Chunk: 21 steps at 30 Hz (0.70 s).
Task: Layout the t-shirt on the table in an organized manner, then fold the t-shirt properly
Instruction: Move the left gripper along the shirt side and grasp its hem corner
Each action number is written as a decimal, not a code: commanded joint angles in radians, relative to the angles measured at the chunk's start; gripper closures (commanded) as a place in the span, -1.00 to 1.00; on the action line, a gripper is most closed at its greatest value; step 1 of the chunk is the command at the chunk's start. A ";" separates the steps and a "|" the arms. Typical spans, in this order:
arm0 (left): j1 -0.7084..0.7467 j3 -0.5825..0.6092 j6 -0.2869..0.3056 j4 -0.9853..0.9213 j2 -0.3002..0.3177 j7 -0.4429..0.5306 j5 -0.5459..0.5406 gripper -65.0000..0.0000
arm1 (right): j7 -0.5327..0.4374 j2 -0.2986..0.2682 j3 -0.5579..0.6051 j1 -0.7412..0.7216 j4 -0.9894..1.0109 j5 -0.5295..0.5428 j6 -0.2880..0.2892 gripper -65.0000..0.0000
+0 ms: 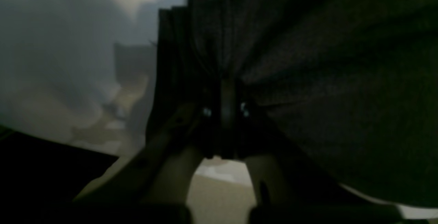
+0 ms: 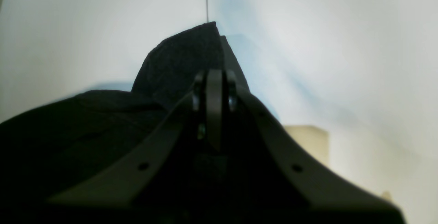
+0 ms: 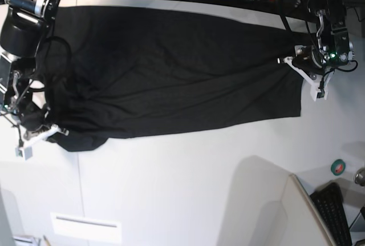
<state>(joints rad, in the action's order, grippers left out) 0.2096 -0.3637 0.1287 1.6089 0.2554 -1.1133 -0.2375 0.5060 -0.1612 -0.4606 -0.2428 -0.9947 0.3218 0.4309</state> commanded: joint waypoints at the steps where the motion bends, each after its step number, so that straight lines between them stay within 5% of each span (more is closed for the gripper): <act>1: -0.002 -0.007 -0.004 0.044 0.015 0.012 0.003 0.61 | -0.020 -0.015 -0.002 -0.023 -0.017 0.015 0.009 1.00; 5: 0.001 -0.047 -0.004 0.133 0.015 0.011 0.005 -0.52 | -0.020 -0.015 -0.002 -0.023 -0.017 0.015 0.009 1.00; 8: -0.042 -0.067 -0.004 0.149 0.018 0.011 0.003 -1.00 | -0.020 -0.015 -0.002 -0.023 -0.017 0.015 0.009 1.00; 11: -0.138 -0.064 -0.004 0.067 0.025 0.011 0.011 -1.00 | -0.020 -0.015 -0.002 -0.025 -0.017 0.015 0.009 1.00; 18: -0.460 -0.059 -0.001 -0.451 0.086 0.026 0.013 -0.76 | -0.020 -0.016 -0.002 -0.025 -0.017 0.015 0.009 1.00; 21: -0.539 0.021 -0.001 -0.595 0.118 0.097 0.013 -0.76 | -0.020 -0.016 -0.002 -0.025 -0.017 0.015 0.009 1.00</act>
<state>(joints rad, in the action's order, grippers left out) -0.3069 -0.3367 0.1280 0.9920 0.3634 -1.0203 -0.2165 0.5022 -0.1619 -0.4606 -0.2428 -0.9947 0.3214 0.4309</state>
